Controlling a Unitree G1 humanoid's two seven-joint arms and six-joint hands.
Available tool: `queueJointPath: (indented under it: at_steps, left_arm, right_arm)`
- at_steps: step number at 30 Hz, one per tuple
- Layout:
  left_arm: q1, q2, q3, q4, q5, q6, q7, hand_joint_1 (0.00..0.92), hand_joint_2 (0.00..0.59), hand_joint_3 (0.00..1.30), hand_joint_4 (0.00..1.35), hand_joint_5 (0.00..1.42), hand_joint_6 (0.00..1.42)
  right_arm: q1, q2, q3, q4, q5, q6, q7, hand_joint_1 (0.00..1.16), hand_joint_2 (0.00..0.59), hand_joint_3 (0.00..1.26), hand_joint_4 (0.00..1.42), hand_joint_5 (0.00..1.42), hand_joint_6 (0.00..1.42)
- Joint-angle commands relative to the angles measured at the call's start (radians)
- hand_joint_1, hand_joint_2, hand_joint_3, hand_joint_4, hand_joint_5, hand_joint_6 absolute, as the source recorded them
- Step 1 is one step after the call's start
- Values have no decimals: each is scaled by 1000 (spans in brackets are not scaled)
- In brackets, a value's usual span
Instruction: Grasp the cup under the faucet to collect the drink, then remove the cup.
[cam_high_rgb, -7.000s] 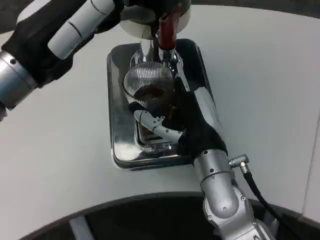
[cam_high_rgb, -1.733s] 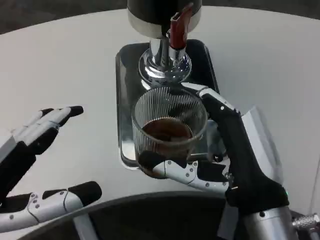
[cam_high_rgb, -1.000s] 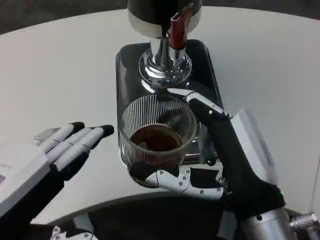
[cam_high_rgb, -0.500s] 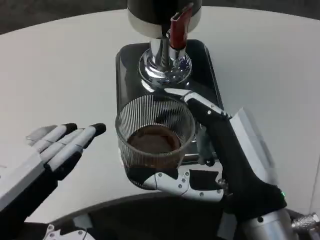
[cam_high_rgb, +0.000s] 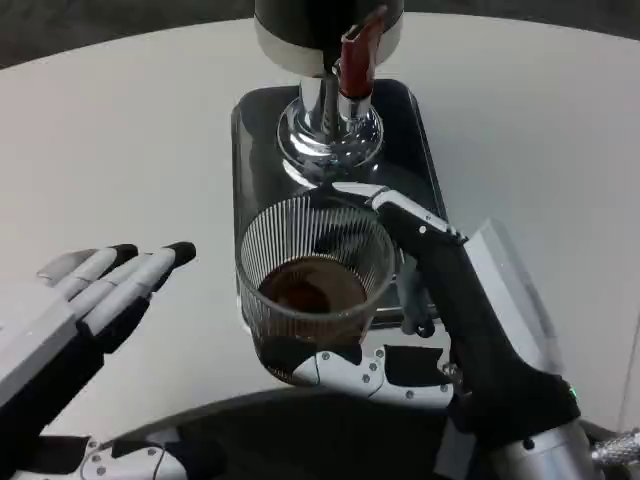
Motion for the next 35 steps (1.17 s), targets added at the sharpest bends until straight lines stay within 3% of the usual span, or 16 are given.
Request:
queueJointPath:
  at_steps: [1, 35]
  left_arm:
    - [9, 6, -1, -2, 1, 7, -17, 0, 69, 0, 0, 0, 9]
    - [-3, 11, -4, 6, -8, 10, -24, 0, 77, 0, 0, 0, 8]
  right_arm:
    - [9, 3, -6, -53, 21, -48, -2, 947, 186, 855, 1069, 1424, 1424]
    - [24, 2, -12, -74, 31, -53, 7, 947, 186, 880, 1083, 1424, 1424]
